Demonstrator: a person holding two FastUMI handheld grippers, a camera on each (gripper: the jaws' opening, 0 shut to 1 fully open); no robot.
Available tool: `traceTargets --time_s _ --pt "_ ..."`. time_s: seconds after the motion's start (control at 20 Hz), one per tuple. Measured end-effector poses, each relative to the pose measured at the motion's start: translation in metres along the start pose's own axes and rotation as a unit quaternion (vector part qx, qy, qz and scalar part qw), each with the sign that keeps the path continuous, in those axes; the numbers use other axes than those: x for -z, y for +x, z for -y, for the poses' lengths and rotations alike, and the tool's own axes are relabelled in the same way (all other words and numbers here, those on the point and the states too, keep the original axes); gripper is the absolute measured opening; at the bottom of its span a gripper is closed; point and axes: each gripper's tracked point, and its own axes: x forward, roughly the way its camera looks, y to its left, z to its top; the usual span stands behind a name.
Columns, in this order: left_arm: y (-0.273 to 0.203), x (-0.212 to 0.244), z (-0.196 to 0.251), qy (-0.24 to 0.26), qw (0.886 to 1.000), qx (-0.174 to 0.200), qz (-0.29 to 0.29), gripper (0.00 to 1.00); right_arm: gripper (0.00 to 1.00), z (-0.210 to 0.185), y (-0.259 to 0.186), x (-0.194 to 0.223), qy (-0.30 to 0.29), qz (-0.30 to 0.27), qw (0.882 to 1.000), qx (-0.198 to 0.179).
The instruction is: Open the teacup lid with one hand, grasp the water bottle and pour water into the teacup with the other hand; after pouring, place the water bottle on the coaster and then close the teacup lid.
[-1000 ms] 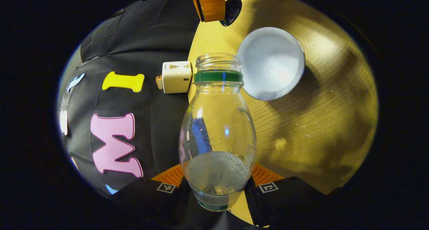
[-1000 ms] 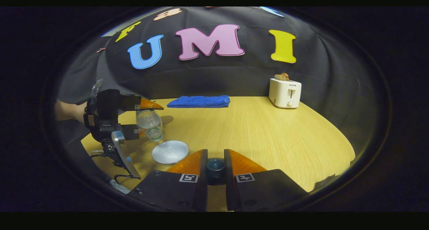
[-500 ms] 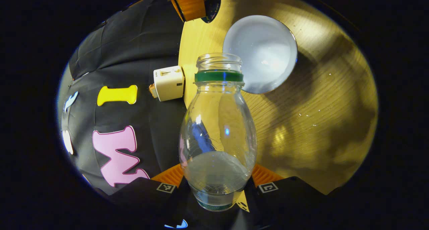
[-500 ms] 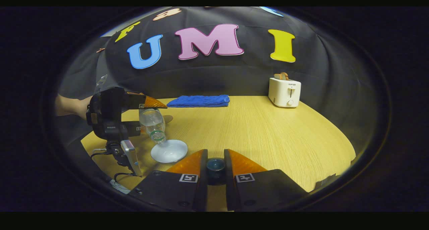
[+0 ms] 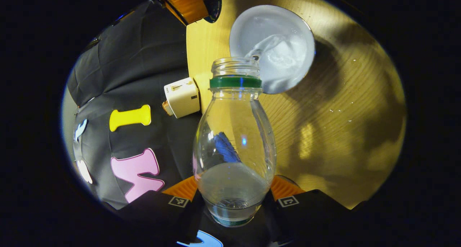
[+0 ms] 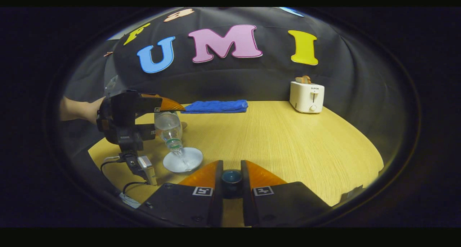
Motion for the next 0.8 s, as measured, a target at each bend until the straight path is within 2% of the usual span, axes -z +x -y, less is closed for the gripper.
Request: traceTargets --time_s 0.1,0.15,0.2,0.25,0.3,0.35,0.45,0.5,0.7,0.75,0.8 --pt "-0.001 0.0 -0.003 0.014 1.0 -0.003 0.002 0.75 0.21 0.001 -0.001 0.001 0.001 -0.001 1.0 0.0" --pt "-0.002 0.0 -0.004 0.019 1.0 -0.004 0.004 0.75 0.26 0.001 -0.001 0.001 0.001 -0.002 1.0 0.0" --pt "-0.003 -0.001 -0.003 0.021 1.0 -0.005 0.006 0.75 0.26 0.002 0.0 0.003 0.001 -0.004 1.0 0.0" --pt "-0.002 -0.002 -0.002 0.025 1.0 -0.006 0.01 0.75 0.21 0.002 -0.001 0.004 0.0 -0.008 1.0 -0.002" --pt "-0.001 -0.002 -0.006 0.033 0.999 -0.007 0.013 0.75 0.21 0.002 -0.003 0.004 -0.001 -0.009 1.0 -0.003" --pt "0.0 -0.002 -0.009 0.04 0.999 -0.01 0.016 0.75 0.26 0.002 -0.003 0.004 -0.003 -0.008 1.0 -0.003" --pt "0.001 -0.002 -0.012 0.051 0.998 -0.016 0.019 0.75 0.25 0.003 -0.004 0.006 -0.004 -0.01 1.0 -0.004" --pt "0.0 -0.001 -0.013 0.055 0.998 -0.024 0.019 0.75 0.21 0.002 -0.005 0.005 -0.005 -0.011 1.0 -0.005" --pt "0.001 0.0 -0.021 0.075 0.996 -0.051 0.011 0.75 0.21 -0.001 -0.003 0.006 -0.009 -0.016 1.0 -0.013" --pt "0.001 0.001 -0.021 0.076 0.995 -0.056 0.008 0.75 0.26 -0.002 -0.002 0.007 -0.01 -0.018 1.0 -0.015" --pt "0.0 0.001 -0.02 0.077 0.995 -0.059 0.007 0.75 0.26 -0.004 -0.001 0.007 -0.012 -0.018 1.0 -0.017"
